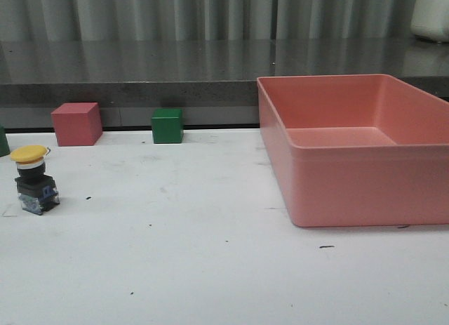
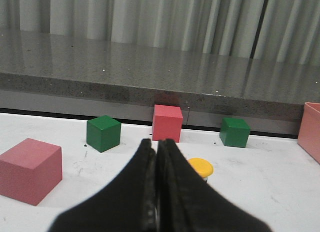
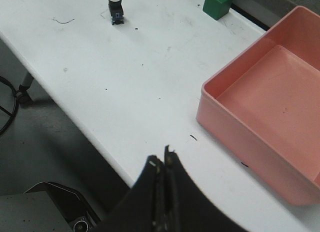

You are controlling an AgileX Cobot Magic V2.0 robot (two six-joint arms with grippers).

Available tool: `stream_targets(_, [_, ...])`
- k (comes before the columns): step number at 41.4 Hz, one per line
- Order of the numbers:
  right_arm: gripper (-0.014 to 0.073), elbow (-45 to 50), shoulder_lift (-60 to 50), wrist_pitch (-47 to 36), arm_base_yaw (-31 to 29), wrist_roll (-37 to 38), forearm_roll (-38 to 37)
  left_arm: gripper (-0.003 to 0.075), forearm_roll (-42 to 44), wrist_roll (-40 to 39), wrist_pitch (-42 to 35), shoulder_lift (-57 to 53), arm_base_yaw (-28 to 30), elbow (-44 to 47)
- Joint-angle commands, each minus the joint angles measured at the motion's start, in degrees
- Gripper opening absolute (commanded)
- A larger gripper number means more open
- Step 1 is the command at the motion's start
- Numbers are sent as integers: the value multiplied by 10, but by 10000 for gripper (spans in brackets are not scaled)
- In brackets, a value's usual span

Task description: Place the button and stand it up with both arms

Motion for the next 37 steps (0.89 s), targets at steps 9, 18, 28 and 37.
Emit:
stream_targets(9, [-68, -14, 2, -34, 0, 0, -8, -20, -2, -5, -54, -14, -4, 8])
stream_targets(18, [-68, -14, 2, -34, 0, 0, -8, -20, 24, -5, -54, -14, -4, 8])
stream_targets(28, [-68, -14, 2, -34, 0, 0, -8, -20, 24, -5, -54, -13, -4, 8])
stream_targets(37, [-68, -14, 2, -34, 0, 0, -8, -20, 24, -5, -54, -13, -4, 8])
